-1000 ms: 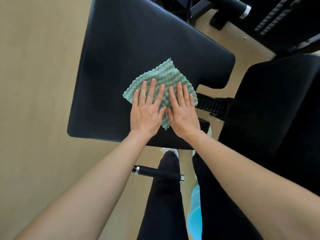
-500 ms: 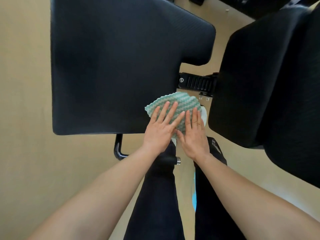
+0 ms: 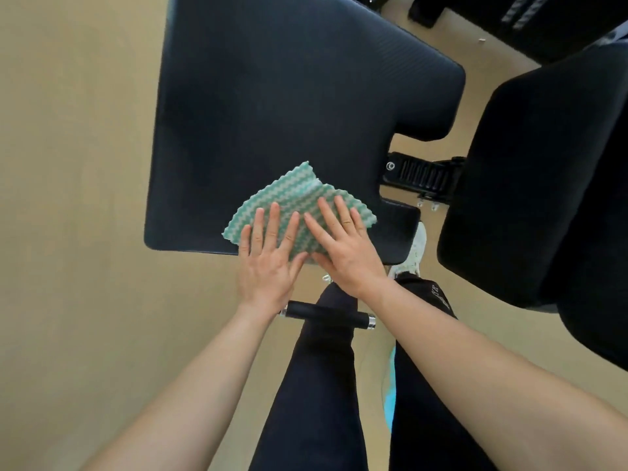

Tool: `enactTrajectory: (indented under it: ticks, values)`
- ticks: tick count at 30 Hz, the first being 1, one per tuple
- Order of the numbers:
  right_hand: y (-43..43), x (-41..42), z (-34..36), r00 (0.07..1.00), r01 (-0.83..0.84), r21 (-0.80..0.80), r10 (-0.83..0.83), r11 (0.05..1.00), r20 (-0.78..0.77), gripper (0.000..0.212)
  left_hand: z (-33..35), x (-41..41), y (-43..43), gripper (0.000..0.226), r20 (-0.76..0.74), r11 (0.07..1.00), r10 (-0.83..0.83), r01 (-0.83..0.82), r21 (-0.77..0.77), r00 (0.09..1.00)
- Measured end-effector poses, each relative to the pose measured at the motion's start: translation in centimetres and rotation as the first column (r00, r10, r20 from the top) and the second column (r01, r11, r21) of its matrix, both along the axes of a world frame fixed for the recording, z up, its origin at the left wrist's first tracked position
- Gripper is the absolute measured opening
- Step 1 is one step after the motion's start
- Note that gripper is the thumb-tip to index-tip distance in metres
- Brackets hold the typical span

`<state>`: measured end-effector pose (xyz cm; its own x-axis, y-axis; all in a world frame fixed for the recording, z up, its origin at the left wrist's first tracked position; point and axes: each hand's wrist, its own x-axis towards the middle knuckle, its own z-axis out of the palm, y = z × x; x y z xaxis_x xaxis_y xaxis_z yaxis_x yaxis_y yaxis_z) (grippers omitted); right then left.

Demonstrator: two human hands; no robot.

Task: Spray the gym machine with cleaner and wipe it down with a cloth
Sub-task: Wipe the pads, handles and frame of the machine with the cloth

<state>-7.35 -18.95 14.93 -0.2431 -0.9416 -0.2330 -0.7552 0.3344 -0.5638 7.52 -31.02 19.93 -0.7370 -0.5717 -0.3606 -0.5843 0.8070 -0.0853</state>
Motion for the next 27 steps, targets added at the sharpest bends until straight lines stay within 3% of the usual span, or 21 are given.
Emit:
enactTrajectory:
  ticks: [5, 8, 12, 20, 24, 27]
  values:
    - [-7.9, -0.6, 1.9, 0.968, -0.245, -0.123, 0.235, 0.962, -0.089, 0.073, 1.5, 1.8, -2.3, 0.076, -0.034, 0.926, 0.366, -0.367, -0.092, 0.930]
    - [-11.4, -0.5, 3.0, 0.947, -0.311, -0.143, 0.293, 0.940, -0.131, 0.071, 1.7, 1.7, -4.1, 0.074, -0.094, 0.864, 0.481, -0.490, -0.118, 0.872]
    - [-11.2, -0.1, 2.7, 0.953, -0.281, -0.157, 0.256, 0.947, -0.161, 0.068, 1.1, 0.8, -3.8, 0.073, -0.114, 0.851, 0.496, -0.508, -0.134, 0.861]
    - [-0.8, 0.0, 0.4, 0.991, -0.101, -0.015, 0.099, 0.995, -0.093, 0.071, 0.0, -0.3, 2.5, 0.076, 0.019, 0.953, 0.302, -0.301, -0.033, 0.953]
    - [-2.8, 0.0, 0.9, 0.993, -0.110, 0.001, 0.110, 0.994, -0.047, 0.066, -0.1, -0.7, 1.9, 0.069, -0.023, 0.918, 0.393, -0.394, -0.057, 0.919]
    - [-7.8, -1.2, 1.9, 0.966, -0.250, -0.109, 0.242, 0.962, -0.088, 0.059, 0.6, -1.1, -0.5, 0.071, -0.077, 0.832, 0.541, -0.546, -0.093, 0.837]
